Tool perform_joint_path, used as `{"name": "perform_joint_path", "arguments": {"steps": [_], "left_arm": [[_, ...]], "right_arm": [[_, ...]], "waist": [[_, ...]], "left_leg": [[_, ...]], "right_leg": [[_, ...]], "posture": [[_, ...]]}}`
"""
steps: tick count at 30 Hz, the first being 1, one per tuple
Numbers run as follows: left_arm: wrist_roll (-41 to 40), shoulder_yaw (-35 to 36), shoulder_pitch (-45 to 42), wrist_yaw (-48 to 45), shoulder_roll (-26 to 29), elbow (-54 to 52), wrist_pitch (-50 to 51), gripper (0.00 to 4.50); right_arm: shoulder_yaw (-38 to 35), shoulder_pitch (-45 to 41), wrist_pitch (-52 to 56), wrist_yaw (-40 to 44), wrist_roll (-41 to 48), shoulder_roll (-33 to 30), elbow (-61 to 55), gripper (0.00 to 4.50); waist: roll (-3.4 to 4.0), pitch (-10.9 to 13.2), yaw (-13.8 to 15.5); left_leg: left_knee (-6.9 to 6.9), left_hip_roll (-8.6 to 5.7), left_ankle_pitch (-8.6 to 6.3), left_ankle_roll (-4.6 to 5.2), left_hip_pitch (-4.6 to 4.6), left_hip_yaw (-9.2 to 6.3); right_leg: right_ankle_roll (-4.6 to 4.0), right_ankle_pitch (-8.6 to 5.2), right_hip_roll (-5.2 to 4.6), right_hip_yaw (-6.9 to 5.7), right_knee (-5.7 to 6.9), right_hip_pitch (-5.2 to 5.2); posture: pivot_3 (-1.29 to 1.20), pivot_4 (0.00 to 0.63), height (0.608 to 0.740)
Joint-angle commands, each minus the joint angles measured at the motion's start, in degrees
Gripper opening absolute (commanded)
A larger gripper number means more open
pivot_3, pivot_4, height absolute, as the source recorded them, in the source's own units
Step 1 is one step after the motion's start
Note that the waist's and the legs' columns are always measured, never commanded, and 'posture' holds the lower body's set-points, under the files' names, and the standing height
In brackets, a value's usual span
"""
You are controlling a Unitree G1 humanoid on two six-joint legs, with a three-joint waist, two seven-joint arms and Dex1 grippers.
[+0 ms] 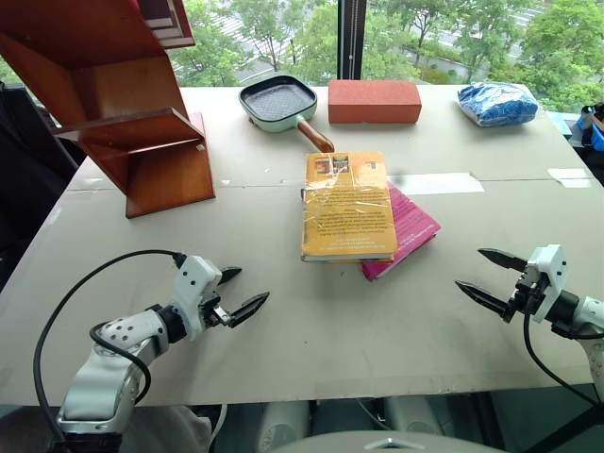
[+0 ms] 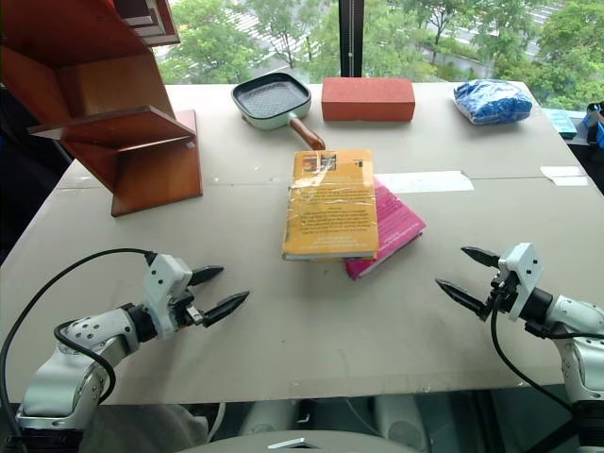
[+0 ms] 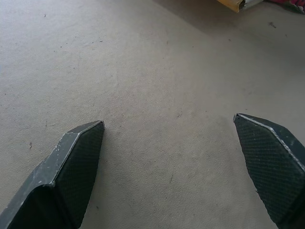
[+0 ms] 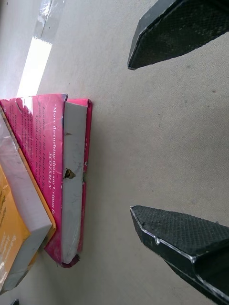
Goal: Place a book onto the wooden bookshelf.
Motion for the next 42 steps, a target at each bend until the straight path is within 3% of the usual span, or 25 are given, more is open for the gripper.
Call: {"name": "perform_joint_path", "arguments": {"steps": [1,26,36,40,42], "left_arm": [[-0.2,-1.1,-0.9,-1.5,0.4,0.1,-0.3,4.47],[-4.3,-1.7,-4.1,-5.4,-2.3,2.6,-0.5,4.47],[-12.4,-4.1,-25.1,-11.5,-7.1,17.5,9.4,4.47],[-14.4,-8.0,-36.5,-13.3,-6.6,27.9,26.3,4.47],[-16.3,-6.6,-41.9,-13.1,-7.7,34.3,32.7,4.47]], "right_arm": [[-0.8,-0.3,-1.0,0.2,-0.2,-0.5,-0.6,4.50],[-3.8,6.6,-0.3,-1.3,1.2,-1.1,-8.3,4.50],[-11.3,11.0,12.6,-4.7,13.6,-4.9,-28.5,4.50],[-16.3,13.7,18.4,-9.2,20.5,-6.1,-38.5,4.50],[-18.2,15.1,20.4,-11.2,23.0,-6.1,-42.0,4.50]], "waist": [[0.00,0.0,0.0],[-0.04,0.0,0.2],[-0.15,0.0,0.3],[-0.29,0.2,0.2],[-0.37,0.2,-0.2]], "left_leg": [[0.00,0.00,0.00,0.00,0.00,0.00],[-0.01,0.01,-0.02,0.04,0.01,0.12],[0.09,-0.16,-0.02,0.05,-0.08,-0.02],[0.14,-0.17,-0.02,0.05,-0.17,-0.11],[0.36,-0.16,-0.02,0.05,-0.38,-0.42]], "right_leg": [[0.00,0.00,0.00,0.00,0.00,0.00],[0.01,0.00,0.02,0.08,-0.02,-0.01],[0.03,0.02,0.14,-0.01,0.01,0.02],[0.25,0.14,0.17,-0.06,0.02,0.00],[0.27,0.15,0.26,-0.33,0.02,0.00]], "posture": [[0.00,0.150,0.740],[0.00,0.150,0.740],[0.00,0.150,0.740],[0.00,0.150,0.740],[0.00,0.150,0.740]]}}
